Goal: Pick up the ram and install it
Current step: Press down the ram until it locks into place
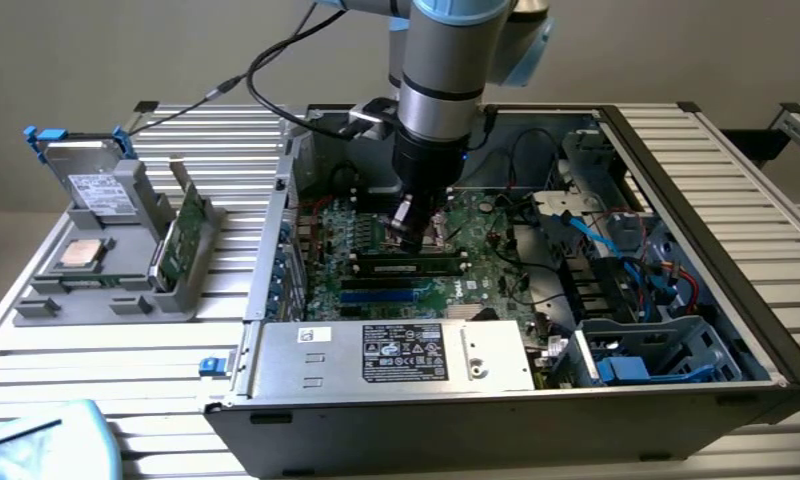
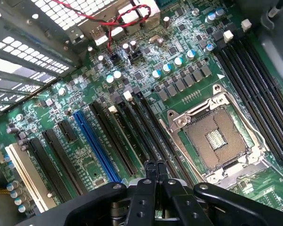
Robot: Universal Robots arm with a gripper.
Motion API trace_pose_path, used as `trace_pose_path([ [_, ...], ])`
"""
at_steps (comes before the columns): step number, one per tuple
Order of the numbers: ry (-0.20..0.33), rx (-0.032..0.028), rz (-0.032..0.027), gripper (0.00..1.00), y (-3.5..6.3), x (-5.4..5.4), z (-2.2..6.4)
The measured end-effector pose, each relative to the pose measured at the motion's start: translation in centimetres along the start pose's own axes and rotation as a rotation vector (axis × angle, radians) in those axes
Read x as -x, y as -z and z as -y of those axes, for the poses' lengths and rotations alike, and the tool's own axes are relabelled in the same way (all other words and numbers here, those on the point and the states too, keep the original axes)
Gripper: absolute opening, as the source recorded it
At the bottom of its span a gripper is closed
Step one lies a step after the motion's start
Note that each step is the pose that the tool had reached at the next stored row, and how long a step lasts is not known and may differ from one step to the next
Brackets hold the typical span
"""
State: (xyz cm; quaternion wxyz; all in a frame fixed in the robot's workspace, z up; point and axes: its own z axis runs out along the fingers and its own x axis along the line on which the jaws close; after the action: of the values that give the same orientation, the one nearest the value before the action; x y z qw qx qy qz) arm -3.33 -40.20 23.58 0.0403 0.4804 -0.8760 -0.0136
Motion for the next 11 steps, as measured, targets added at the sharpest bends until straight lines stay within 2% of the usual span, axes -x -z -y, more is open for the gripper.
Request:
trace_pose_path([
  [3, -0.053, 0.0031, 0.0034, 0.11, 0.00, 0.00, 0.00],
  [5, -0.107, 0.0062, 0.0067, 0.11, 0.00, 0.00, 0.00],
  [11, -0.188, 0.0108, 0.0118, 0.11, 0.00, 0.00, 0.00],
])
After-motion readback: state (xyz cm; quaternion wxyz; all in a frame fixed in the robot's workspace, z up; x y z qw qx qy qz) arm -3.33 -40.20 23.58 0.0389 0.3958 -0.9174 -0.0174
